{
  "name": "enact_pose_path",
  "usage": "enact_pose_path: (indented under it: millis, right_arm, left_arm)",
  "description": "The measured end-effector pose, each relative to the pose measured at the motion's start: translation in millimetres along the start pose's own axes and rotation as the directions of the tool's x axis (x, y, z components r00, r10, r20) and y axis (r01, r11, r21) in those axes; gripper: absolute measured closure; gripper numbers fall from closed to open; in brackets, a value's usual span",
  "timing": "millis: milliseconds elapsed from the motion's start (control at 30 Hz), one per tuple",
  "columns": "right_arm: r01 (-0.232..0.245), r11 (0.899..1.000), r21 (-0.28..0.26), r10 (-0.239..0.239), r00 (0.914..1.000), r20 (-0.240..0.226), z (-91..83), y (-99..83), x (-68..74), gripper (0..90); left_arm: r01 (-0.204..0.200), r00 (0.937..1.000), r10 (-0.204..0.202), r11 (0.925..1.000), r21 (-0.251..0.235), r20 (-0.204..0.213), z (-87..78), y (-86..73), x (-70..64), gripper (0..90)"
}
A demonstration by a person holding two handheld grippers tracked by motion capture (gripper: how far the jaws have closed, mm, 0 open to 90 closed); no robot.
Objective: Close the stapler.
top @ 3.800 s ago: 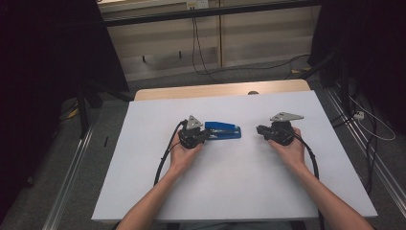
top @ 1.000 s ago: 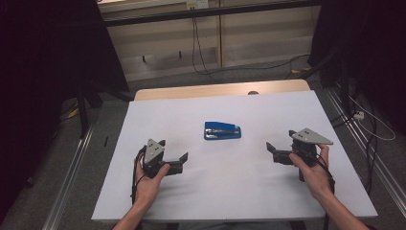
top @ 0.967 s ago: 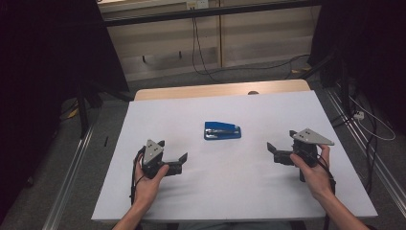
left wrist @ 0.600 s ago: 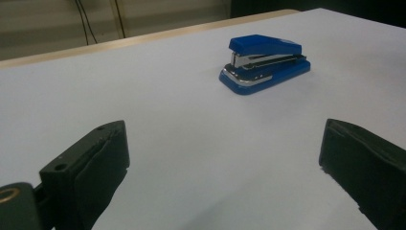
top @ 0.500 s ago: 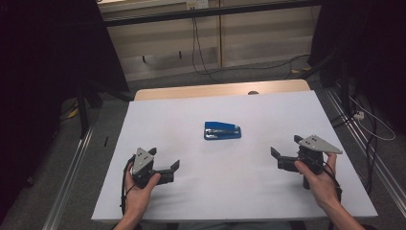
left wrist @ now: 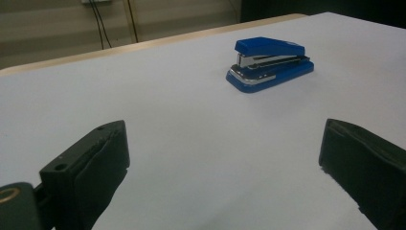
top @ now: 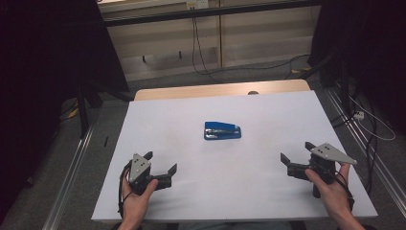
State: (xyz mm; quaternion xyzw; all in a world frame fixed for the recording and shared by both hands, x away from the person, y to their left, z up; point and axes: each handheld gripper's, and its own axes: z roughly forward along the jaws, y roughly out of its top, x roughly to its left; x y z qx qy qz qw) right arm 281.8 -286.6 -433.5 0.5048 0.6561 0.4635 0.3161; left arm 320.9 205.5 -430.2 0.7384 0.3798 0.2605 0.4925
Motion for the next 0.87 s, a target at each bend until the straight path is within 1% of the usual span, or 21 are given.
enact_pose_path:
  millis: [133, 200, 300, 367, 433, 533, 633, 733, 800, 867]
  right_arm:
    - [-0.006, 1.000, 0.004, 0.006, 0.9999, 0.009, -4.4, -5.3, -2.1, 4.6]
    - [-0.009, 1.000, 0.001, 0.009, 0.9998, 0.018, -7.1, -7.2, -2.8, 4.6]
    - [-0.014, 1.000, -0.005, 0.015, 0.9998, 0.017, -10.2, -9.9, -3.1, 4.6]
    - [-0.011, 1.000, -0.008, 0.011, 0.9998, 0.016, -9.5, -10.0, -2.6, 4.6]
    - [-0.009, 1.000, -0.009, 0.009, 0.9998, 0.016, -7.9, -10.4, -2.3, 4.6]
    - [-0.010, 1.000, -0.009, 0.010, 0.9998, 0.016, -6.4, -10.6, -1.5, 4.6]
    - [-0.016, 1.000, -0.008, 0.016, 0.9997, 0.018, -4.7, -10.4, -1.3, 4.5]
    - [-0.017, 1.000, -0.009, 0.017, 0.9997, 0.018, -3.3, -10.3, -1.1, 4.5]
    - [-0.014, 1.000, -0.009, 0.014, 0.9998, 0.012, -3.0, -10.1, -0.2, 4.4]
    - [-0.014, 1.000, -0.009, 0.014, 0.9998, 0.011, -2.4, -10.1, 1.1, 4.5]
  left_arm:
    - [-0.001, 1.0000, 0.001, 1.0000, -0.001, 0.001, 0.3, -0.3, 2.1, 3.4]
    - [0.011, 0.9999, -0.011, 0.9999, -0.007, 0.001, 0.3, -0.6, 2.4, 3.4]
    - [0.009, 1.0000, -0.009, 1.0000, -0.003, 0.001, 0.7, -0.7, 4.0, 3.4]
    - [0.007, 1.0000, -0.007, 1.0000, -0.004, 0.000, 1.0, -0.8, 4.5, 3.4]
    - [0.017, 0.9999, -0.017, 0.9998, -0.009, 0.004, 1.1, -0.3, 5.5, 3.4]
    - [0.029, 0.9995, -0.029, 0.9993, -0.023, -0.012, 0.5, 0.9, 8.2, 3.5]
    - [0.035, 0.9993, -0.036, 0.9991, -0.021, -0.012, 1.8, 0.6, 10.2, 3.5]
    - [0.030, 0.9996, -0.030, 0.9995, -0.014, -0.005, 2.4, 0.7, 10.5, 3.5]
    - [0.027, 0.9996, -0.027, 0.9994, -0.021, -0.006, 2.3, 1.0, 9.5, 3.5]
    - [0.021, 0.9998, -0.021, 0.9997, -0.012, 0.002, 2.5, 1.0, 9.2, 3.5]
